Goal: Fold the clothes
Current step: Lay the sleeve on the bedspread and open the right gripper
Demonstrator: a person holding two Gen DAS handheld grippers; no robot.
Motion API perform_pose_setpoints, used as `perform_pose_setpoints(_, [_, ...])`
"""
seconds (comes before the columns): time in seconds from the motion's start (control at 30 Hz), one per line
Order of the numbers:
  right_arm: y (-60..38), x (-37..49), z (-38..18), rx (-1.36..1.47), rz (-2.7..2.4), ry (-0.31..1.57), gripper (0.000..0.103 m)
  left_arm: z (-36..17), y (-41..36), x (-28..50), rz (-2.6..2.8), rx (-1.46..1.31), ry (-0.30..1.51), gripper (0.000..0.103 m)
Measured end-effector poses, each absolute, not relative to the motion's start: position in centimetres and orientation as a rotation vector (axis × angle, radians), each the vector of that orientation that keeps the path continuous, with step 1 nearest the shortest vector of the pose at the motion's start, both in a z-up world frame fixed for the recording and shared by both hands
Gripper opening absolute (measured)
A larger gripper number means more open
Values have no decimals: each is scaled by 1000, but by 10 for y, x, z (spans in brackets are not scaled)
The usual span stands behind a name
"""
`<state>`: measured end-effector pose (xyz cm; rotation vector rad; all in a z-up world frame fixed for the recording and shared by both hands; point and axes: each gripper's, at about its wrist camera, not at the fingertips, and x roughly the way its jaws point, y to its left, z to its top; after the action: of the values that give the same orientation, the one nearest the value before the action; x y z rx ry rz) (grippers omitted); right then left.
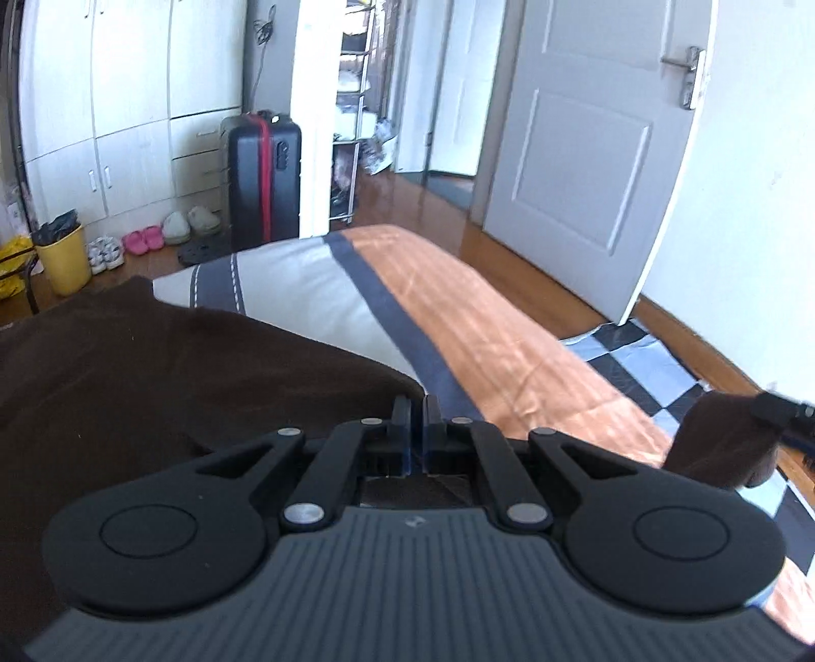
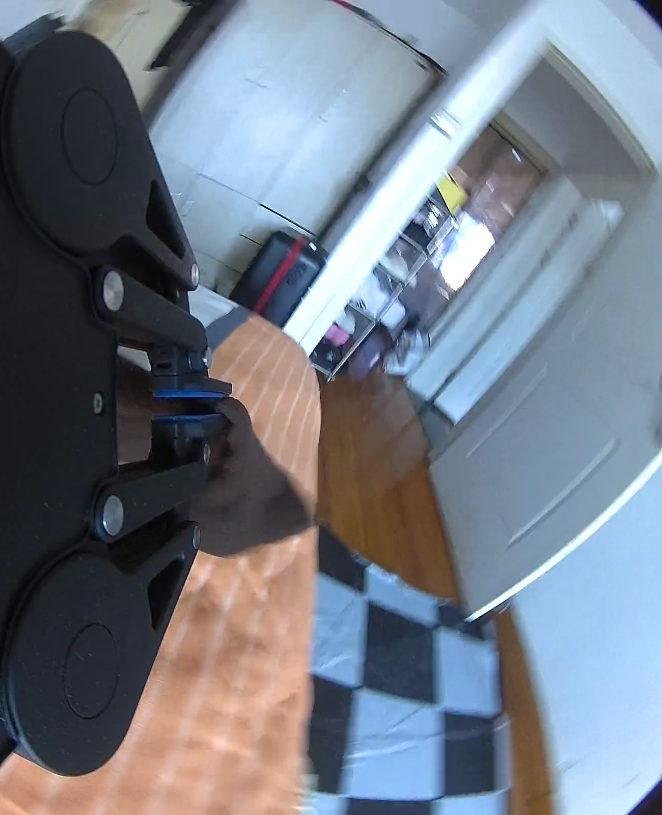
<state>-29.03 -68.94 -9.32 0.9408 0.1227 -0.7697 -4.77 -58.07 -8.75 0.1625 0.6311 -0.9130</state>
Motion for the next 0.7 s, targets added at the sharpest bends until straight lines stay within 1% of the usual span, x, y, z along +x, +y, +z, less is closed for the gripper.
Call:
perform_pose_setpoints(0.1, [-697, -290, -92, 906, -795, 123, 10, -89, -594, -35, -949, 150, 647, 3])
perform_pose_setpoints(0.17, [-719, -272, -103, 902, -768, 147, 15, -105, -621, -24, -945, 174, 664, 5])
perform_pose_setpoints(0.2, [-732, -261, -110, 901, -765, 167, 22, -116, -635, -20, -941, 188, 672, 10])
perform_pose_setpoints(0.23, [-745, -250, -117, 901, -763, 188, 28, -126, -648, -15, -928, 215, 688, 13])
perform_pose_setpoints(0.27, [-754, -243, -123, 901, -791, 192, 41, -137, -662, -10, -889, 260, 725, 18])
perform_pose_setpoints(0.3, [-758, -240, -127, 890, -823, 190, 45, -141, -666, -7, -869, 265, 753, 20])
perform_pose_setpoints(0.37, [-759, -241, -136, 870, -867, 201, 47, -143, -665, -3, -864, 230, 770, 21])
perform_pose_setpoints(0.43, [-763, -245, -139, 878, -875, 241, 49, -138, -654, -4, -872, 186, 716, 37])
perform_pose_setpoints(0.47, [-765, -246, -140, 886, -866, 254, 49, -136, -650, -4, -856, 195, 690, 48])
perform_pose_setpoints(0.53, [-771, -248, -147, 931, -843, 301, 49, -134, -643, -6, -842, 232, 653, 48])
perform_pose_setpoints(0.67, [-786, -247, -176, 1077, -838, 452, 49, -137, -632, -13, -925, 316, 668, 48])
perform_pose_setpoints(0.7, [-791, -248, -186, 1125, -846, 447, 49, -139, -629, -18, -927, 342, 665, 48])
